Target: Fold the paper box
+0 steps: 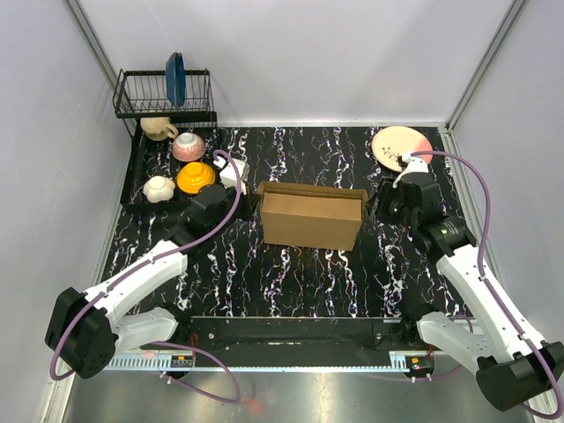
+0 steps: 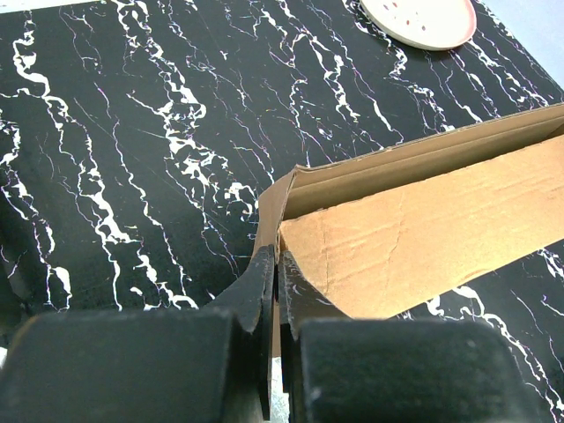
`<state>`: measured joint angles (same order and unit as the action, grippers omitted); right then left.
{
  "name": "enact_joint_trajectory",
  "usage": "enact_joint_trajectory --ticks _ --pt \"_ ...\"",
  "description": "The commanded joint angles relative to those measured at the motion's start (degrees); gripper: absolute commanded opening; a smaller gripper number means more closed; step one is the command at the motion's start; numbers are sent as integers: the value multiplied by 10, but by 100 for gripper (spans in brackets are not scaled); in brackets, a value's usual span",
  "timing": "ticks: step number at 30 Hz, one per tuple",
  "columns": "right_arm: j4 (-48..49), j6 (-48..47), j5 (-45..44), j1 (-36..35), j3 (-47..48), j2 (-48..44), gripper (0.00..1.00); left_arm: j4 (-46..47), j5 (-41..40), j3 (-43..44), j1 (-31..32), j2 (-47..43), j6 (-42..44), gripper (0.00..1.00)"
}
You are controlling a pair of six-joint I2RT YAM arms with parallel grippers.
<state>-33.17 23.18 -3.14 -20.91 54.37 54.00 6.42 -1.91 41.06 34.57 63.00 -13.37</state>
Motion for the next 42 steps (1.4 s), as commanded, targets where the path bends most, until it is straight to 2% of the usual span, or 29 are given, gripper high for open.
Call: enact_joint_trajectory --ticks 1,14,22,24,28,31,38,42 --pt "-8 -25 -48 -5 46 -9 45 -1 14 18 3 -3 8 0" --pt "18 -47 -32 -5 57 43 41 -3 16 17 2 -4 10 0" --pt "24 -48 -25 -4 48 52 31 -4 16 18 3 -4 11 0" --pt "24 -49 -28 -5 47 56 31 -4 16 18 3 -3 11 0" --pt "27 -49 -29 -5 44 61 41 -4 16 18 3 -3 11 0" --pt "28 -52 -33 -5 44 64 41 -5 16 18 2 -4 11 0" --pt "55 -60 -34 -5 15 52 39 -4 30 18 2 -3 10 0" --pt "64 -61 -30 -5 6 52 32 -6 31 19 3 -2 8 0"
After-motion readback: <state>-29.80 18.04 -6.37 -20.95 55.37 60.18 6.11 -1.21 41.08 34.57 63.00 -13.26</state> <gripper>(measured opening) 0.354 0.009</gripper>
